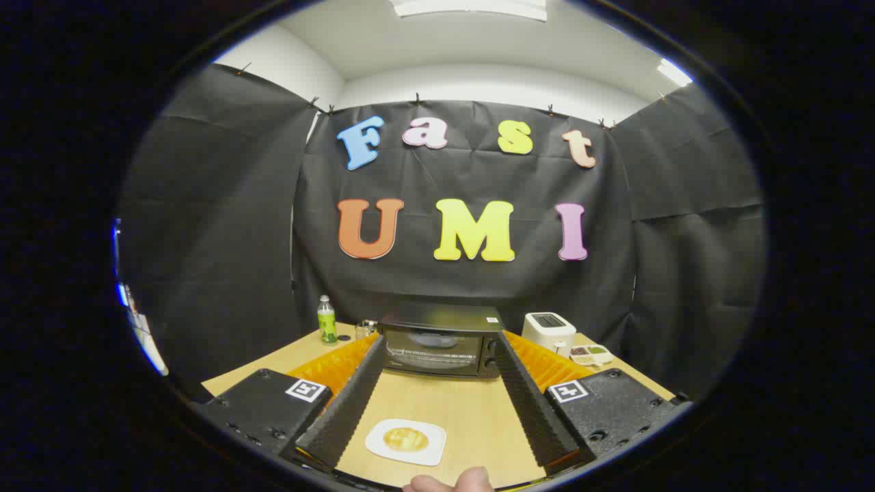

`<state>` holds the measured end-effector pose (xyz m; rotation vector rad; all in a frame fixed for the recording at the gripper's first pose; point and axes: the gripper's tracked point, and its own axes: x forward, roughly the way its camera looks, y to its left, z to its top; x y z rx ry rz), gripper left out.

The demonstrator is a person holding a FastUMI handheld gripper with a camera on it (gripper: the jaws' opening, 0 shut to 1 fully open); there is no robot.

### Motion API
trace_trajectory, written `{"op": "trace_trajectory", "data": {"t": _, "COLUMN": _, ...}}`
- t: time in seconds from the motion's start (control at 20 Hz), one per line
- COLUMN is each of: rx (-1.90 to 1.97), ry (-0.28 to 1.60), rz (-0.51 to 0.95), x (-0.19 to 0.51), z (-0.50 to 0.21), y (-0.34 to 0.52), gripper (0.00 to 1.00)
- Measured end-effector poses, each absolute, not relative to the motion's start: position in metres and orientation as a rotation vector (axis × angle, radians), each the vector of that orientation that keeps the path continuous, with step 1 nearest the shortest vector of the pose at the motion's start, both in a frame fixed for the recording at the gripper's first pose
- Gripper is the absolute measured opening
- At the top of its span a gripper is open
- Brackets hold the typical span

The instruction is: Open the toaster oven, put the food inside, and close the toaster oven door.

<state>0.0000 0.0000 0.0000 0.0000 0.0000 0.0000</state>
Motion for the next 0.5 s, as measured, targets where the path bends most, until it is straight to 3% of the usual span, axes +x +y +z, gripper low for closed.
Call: {"op": "trace_trajectory", "data": {"t": 0.5, "rx": 0.009, "ry": -0.002, "rz": 0.006, "x": 0.0113, "z": -0.0019, "y": 0.0097, "gripper": 1.0}}
